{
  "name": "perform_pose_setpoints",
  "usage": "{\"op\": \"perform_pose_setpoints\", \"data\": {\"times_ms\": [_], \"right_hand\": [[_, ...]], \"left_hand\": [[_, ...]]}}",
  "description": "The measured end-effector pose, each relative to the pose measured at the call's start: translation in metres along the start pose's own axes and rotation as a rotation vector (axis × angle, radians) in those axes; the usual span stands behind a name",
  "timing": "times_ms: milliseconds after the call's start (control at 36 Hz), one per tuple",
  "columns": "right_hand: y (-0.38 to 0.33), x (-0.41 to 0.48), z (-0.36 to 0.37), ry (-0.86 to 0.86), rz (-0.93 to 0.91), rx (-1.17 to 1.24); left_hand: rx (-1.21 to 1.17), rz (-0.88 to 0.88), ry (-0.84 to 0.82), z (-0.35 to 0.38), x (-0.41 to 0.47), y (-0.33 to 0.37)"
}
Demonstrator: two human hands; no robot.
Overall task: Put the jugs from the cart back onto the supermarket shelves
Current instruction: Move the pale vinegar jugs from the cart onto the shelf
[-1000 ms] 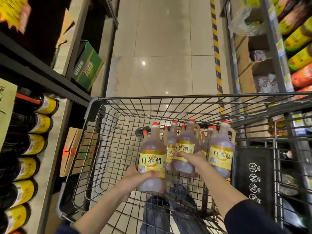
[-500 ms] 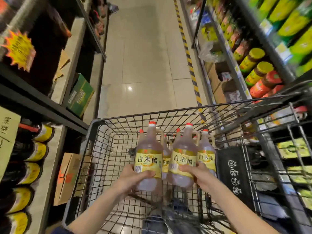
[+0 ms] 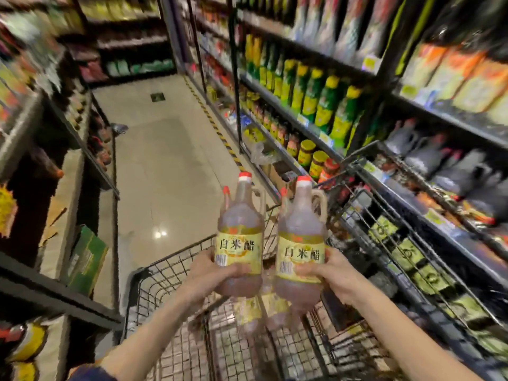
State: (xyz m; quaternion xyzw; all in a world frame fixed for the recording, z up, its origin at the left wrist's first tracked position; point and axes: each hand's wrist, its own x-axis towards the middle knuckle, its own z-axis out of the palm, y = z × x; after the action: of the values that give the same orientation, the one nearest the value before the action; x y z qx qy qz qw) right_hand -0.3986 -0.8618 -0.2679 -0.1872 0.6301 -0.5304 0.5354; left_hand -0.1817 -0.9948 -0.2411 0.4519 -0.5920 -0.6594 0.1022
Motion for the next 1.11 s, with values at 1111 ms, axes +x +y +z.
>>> {"op": "perform_pose_setpoints", "data": {"times_ms": [1111], "right_hand": [[-0.056, -0.378, -0.254, 0.883, -0.64, -0.054]], "left_hand": [[0.119, 0.712, -0.62, 0.402, -0.103, 0.175]]}}
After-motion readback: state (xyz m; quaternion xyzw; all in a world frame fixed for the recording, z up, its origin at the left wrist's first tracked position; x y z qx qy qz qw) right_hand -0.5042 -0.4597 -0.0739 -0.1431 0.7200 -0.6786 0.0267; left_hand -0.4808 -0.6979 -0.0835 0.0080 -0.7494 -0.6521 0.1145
